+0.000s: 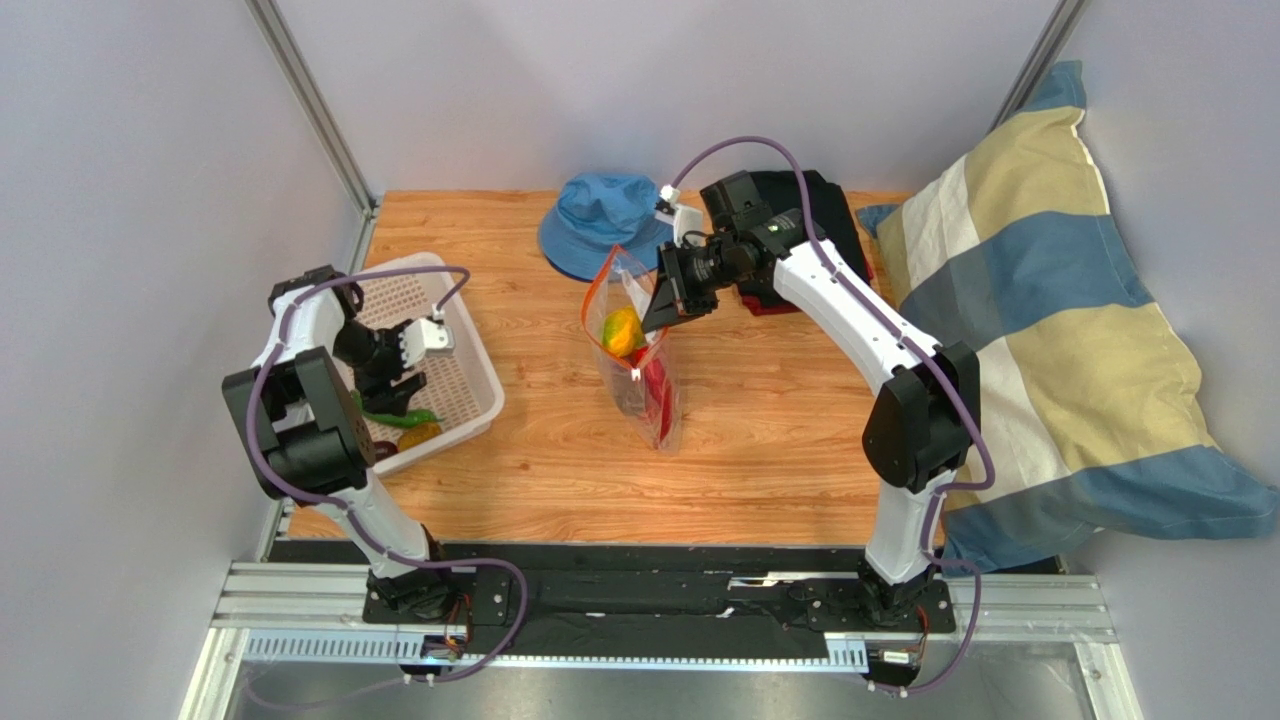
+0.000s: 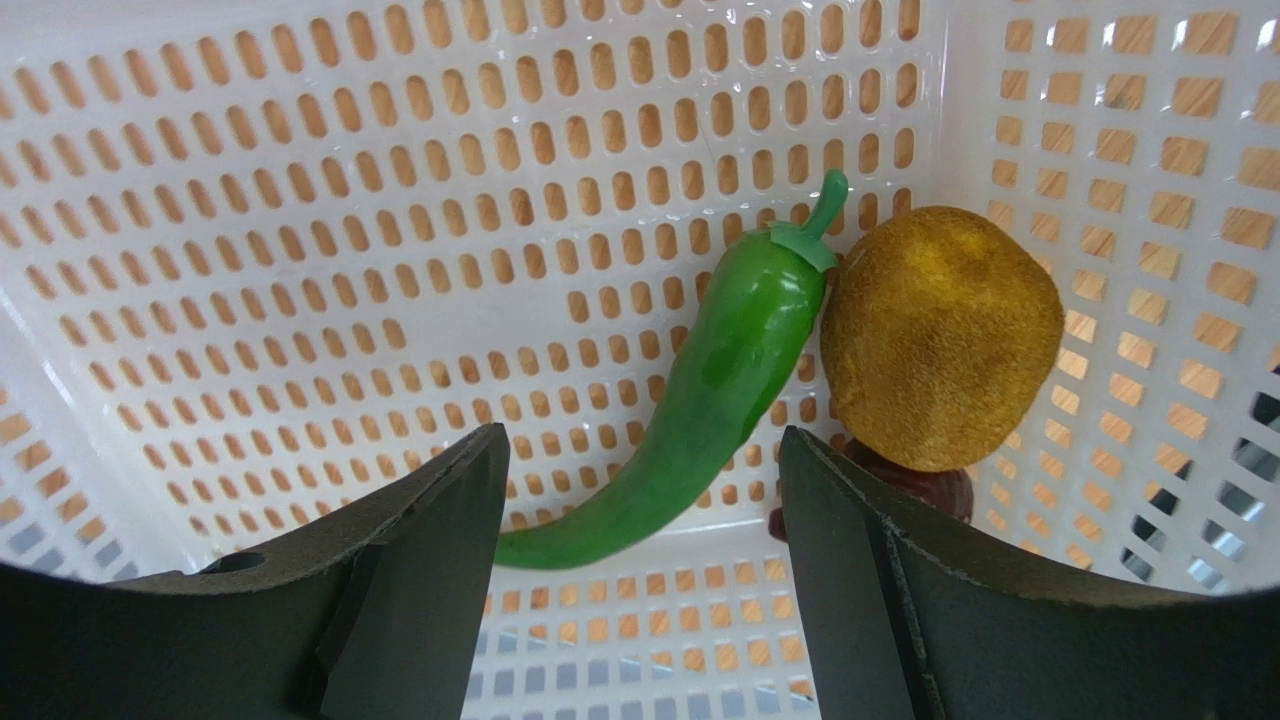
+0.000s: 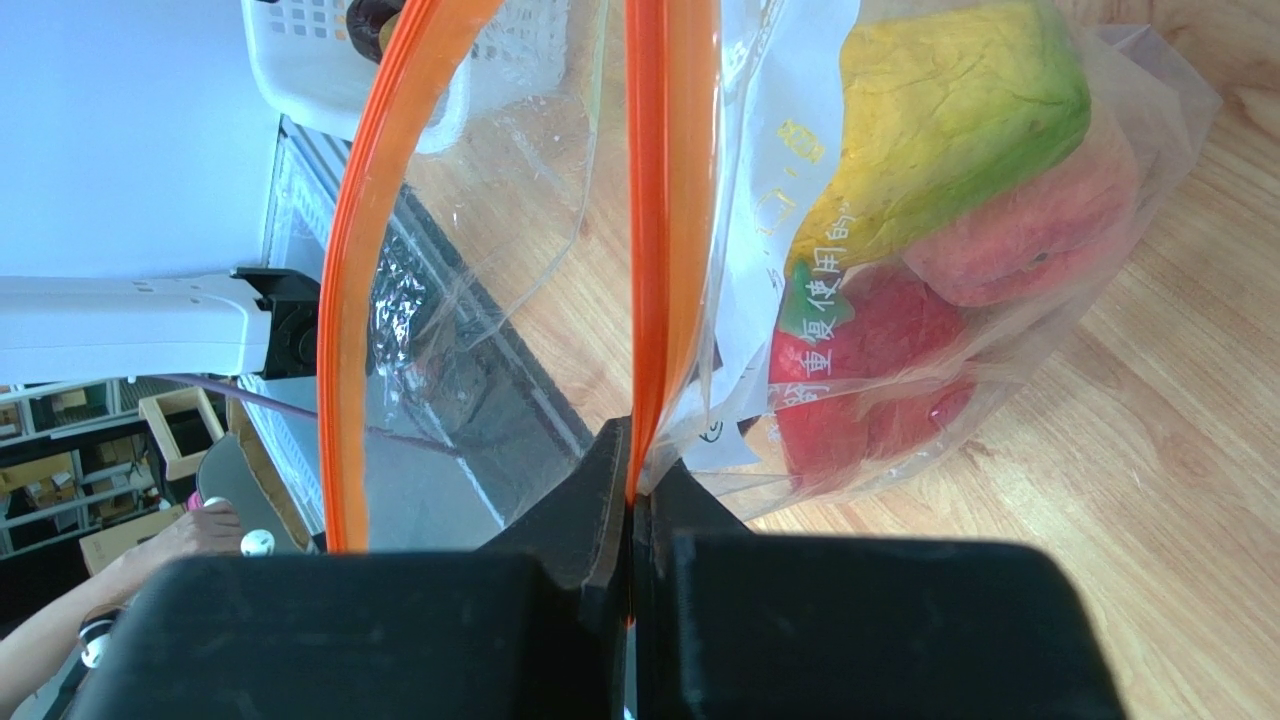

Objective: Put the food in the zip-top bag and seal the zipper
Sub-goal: Pick up the fake vegetable from the bin.

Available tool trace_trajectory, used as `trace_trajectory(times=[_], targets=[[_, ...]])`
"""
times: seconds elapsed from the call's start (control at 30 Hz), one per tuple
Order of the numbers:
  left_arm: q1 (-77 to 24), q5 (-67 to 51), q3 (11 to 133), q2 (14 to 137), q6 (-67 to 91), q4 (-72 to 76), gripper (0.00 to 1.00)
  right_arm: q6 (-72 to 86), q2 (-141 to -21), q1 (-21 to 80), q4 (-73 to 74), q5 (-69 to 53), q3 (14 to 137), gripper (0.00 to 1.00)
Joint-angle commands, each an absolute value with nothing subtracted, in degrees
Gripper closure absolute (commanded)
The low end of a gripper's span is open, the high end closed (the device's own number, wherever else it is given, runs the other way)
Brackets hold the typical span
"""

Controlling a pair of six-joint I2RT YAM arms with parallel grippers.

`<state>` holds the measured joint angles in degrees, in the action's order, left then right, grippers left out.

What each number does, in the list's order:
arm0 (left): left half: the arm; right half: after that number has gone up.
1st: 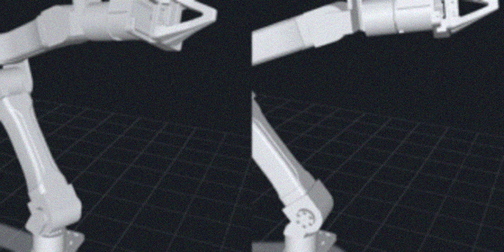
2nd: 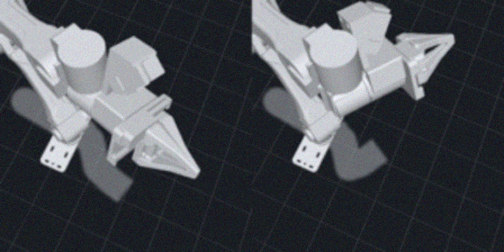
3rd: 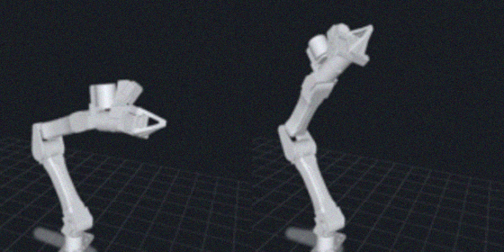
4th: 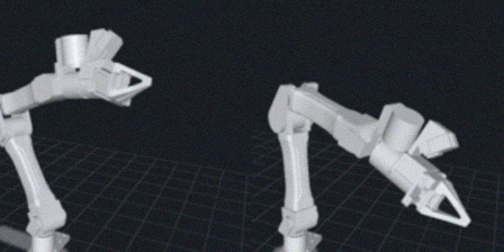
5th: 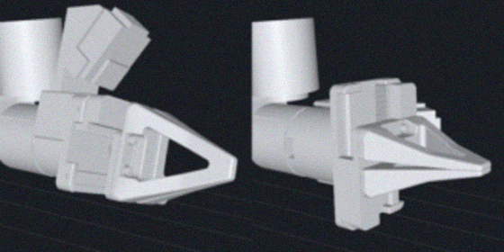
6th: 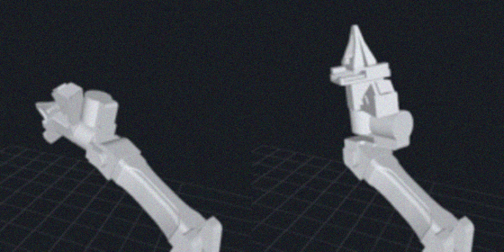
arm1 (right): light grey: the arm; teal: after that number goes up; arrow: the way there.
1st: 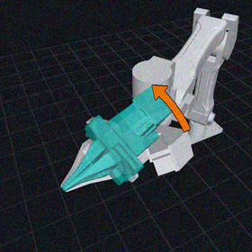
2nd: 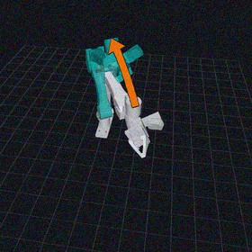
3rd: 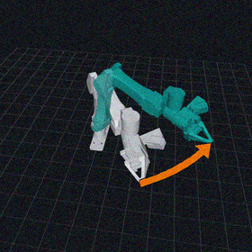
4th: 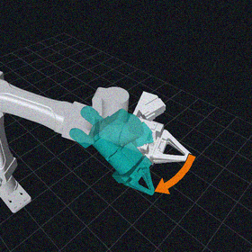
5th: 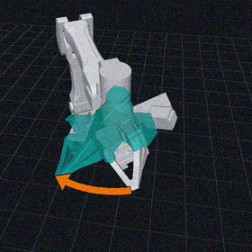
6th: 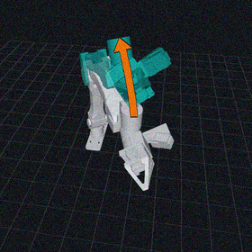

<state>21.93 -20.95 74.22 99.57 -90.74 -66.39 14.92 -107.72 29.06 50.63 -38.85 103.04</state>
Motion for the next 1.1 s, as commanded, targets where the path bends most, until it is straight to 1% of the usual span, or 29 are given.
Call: trace_trajectory(times=[0.0,0.2,0.27,0.37,0.4,0.5,0.57,0.6,0.63,0.67,0.73,0.8,0.83,0.87,0.9,0.93,0.97,1.0,1.03,1.07], targets=[[21.01,-21.18,71.90,101.07,-95.36,-62.85,0.25,14.33,-108.02,28.83,50.54,-39.11,105.12,1.00],[19.69,-18.90,67.50,103.18,-95.54,-58.28,0.30,14.33,-108.81,28.74,50.89,-39.20,105.91,1.00],[19.69,-19.33,67.85,103.10,-94.58,-56.96,0.35,14.33,-108.90,28.83,50.89,-39.29,106.00,1.00],[19.69,-20.83,70.13,102.75,-92.73,-57.74,0.51,14.33,-108.90,28.92,50.89,-39.37,106.00,1.00],[19.69,-21.53,71.01,102.40,-91.85,-58.35,0.61,14.24,-108.81,28.83,50.89,-39.37,106.00,1.00],[19.69,-25.56,76.18,100.03,-87.90,-61.94,0.71,14.15,-108.55,28.83,50.89,-39.29,106.08,1.00],[19.78,-30.57,81.89,98.18,-83.53,-64.50,0.76,14.33,-108.46,28.83,50.89,-39.29,106.08,1.00],[19.69,-32.33,83.92,97.65,-81.50,-66.43,0.83,14.24,-108.37,28.83,50.89,-39.20,106.08,1.00],[19.60,-35.56,88.02,96.86,-79.13,-67.23,0.86,14.24,-108.37,28.83,50.89,-39.20,106.00,1.00],[19.51,-37.16,90.24,96.42,-74.84,-68.19,0.89,14.24,-108.20,28.92,50.80,-39.20,106.00,1.00],[18.29,-41.63,95.68,94.85,-70.25,-70.05,0.90,14.33,-108.02,28.83,50.71,-39.11,105.73,1.00],[16.71,-44.28,98.69,93.44,-59.81,-68.31,0.93,14.50,-108.02,28.83,50.54,-39.11,105.47,1.00],[14.52,-47.08,101.22,91.77,-50.19,-66.90,0.93,14.50,-108.02,28.74,50.54,-39.11,105.38,1.00],[13.55,-48.68,102.29,90.80,-44.36,-64.88,0.93,14.50,-108.10,28.83,50.45,-39.20,105.29,1.00],[12.32,-50.78,103.17,89.92,-38.38,-60.25,0.91,14.68,-108.19,28.83,50.45,-39.20,105.29,1.00],[10.48,-56.11,103.79,88.08,-32.49,-57.51,0.89,14.94,-108.19,28.83,50.36,-39.29,105.38,1.00],[8.98,-58.42,103.19,86.94,-20.08,-54.00,0.88,15.12,-108.19,28.83,50.27,-39.29,105.38,1.00],[7.31,-58.80,101.97,85.71,-12.30,-43.70,0.94,15.12,-108.28,28.83,50.19,-39.46,105.47,1.00],[5.38,-54.80,98.73,83.08,1.79,-38.90,0.97,15.29,-108.28,28.83,50.10,-39.46,105.56,1.00],[1.18,-52.84,97.05,81.75,6.98,-34.85,0.98,15.47,-108.28,28.92,50.10,-39.46,105.64,1.00]])
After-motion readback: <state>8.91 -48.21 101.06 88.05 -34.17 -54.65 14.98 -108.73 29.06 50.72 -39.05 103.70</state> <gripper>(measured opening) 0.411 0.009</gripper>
